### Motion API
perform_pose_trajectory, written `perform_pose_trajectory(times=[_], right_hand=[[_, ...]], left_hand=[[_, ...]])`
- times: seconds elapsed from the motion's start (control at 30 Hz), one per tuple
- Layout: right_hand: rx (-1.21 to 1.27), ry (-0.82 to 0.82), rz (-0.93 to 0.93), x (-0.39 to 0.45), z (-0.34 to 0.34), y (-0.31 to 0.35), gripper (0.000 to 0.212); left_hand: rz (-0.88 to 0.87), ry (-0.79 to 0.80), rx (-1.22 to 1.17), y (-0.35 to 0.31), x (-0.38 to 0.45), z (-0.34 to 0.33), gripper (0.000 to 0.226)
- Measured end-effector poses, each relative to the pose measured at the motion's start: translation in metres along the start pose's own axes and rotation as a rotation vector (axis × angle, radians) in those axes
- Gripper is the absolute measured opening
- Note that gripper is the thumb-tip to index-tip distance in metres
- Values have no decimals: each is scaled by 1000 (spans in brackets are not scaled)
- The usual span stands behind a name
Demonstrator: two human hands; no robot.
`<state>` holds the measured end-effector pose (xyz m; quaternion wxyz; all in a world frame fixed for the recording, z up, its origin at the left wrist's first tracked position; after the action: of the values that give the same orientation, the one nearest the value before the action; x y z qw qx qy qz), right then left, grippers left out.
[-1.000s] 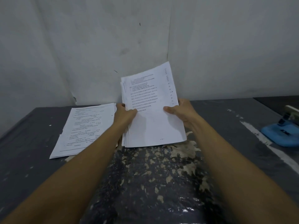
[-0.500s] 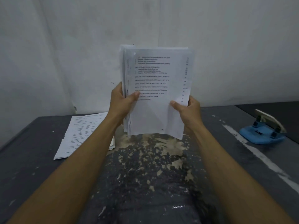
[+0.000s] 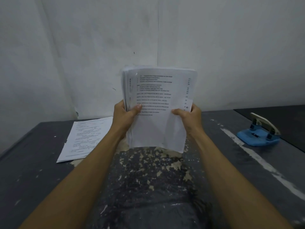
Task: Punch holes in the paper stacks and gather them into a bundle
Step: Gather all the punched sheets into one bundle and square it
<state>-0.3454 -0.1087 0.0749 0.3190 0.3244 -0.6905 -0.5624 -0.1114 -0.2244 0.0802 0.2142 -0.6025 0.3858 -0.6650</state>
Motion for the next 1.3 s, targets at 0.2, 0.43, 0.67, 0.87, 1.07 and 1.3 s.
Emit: perform_pose_trajectory(times=[0.2, 0.43, 0.67, 0.87, 1.07, 1.3], right_hand=[[-68, 5, -69, -3, 1, -15, 24], [-29, -96, -70, -6, 7, -18, 12], [-37, -136, -101, -8, 4, -25, 19], [-38, -165, -141, -13, 14, -45, 32], [-86, -117, -85, -7, 9, -30, 52], [-89, -62, -34, 1, 3, -10, 47]], left_hand=[[70, 37, -49, 8, -10, -8, 34], [11, -8, 23, -5, -8, -12, 27], [12, -18, -18, -5, -9, -15, 34], [46, -21, -49, 4, -23, -11, 33], [25, 16, -66, -2, -18, -6, 34], [-6, 94, -64, -8, -8, -5, 43]])
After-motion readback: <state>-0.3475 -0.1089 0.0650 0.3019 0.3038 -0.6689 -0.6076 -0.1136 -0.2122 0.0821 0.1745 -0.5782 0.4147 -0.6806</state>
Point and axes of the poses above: each hand's wrist, its own x-axis towards the middle knuckle, its own z-axis out of the back of the hand, y = z × x, the point moved 9 cm from there along x, towards the middle knuckle, and after that the axes turned 14 degrees about -z, right-handed, at the moved point
